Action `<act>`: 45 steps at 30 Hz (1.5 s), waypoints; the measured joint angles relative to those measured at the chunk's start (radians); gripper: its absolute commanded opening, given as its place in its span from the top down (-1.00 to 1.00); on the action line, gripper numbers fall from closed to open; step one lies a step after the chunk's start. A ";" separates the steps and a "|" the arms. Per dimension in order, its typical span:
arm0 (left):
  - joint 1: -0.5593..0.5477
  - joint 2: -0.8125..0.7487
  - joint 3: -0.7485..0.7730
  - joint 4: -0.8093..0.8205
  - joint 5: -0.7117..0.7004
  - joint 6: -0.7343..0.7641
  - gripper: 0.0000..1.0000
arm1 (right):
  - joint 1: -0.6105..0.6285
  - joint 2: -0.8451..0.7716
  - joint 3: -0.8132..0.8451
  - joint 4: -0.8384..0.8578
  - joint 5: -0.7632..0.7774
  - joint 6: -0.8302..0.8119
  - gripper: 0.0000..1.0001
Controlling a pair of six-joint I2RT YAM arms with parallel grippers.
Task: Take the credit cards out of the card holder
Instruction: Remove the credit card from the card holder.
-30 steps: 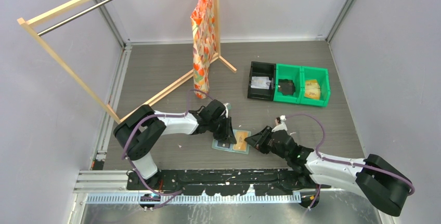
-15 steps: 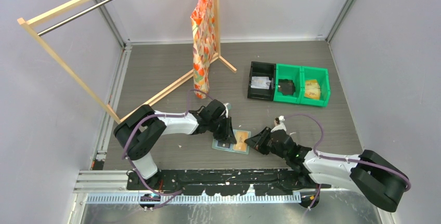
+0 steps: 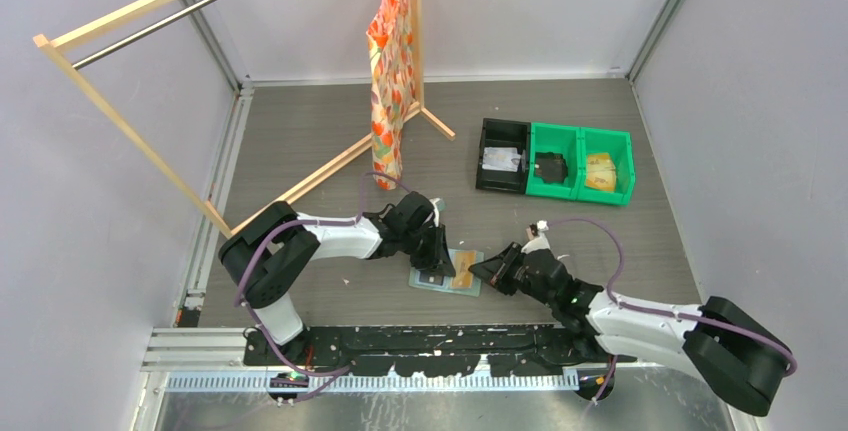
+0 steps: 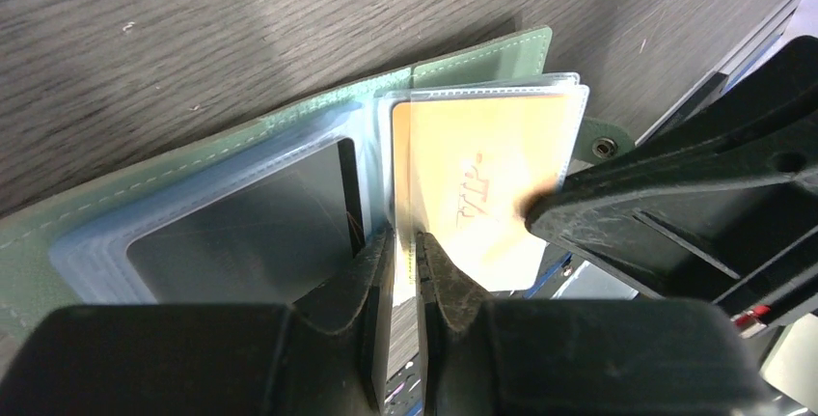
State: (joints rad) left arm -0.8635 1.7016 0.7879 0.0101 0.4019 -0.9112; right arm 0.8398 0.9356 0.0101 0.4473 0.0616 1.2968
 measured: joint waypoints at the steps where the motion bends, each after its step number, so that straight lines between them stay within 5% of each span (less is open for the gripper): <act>1: 0.000 0.000 0.000 0.001 0.000 -0.001 0.67 | 0.000 -0.019 0.000 -0.008 0.000 0.000 0.98; 22: 0.069 -0.143 -0.082 -0.013 0.022 -0.005 0.30 | -0.004 -0.087 0.000 -0.069 0.003 -0.019 0.99; 35: 0.156 -0.172 -0.207 0.283 0.221 -0.183 0.03 | -0.005 -0.184 0.000 -0.045 -0.017 -0.043 0.99; 45: 0.180 -0.124 -0.267 0.522 0.286 -0.313 0.03 | -0.005 -0.225 0.000 -0.027 -0.035 -0.053 0.99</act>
State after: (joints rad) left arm -0.6830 1.5776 0.5205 0.5320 0.6880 -1.2243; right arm 0.8352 0.7105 0.0101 0.4206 0.0265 1.2434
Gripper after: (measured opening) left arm 0.487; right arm 0.017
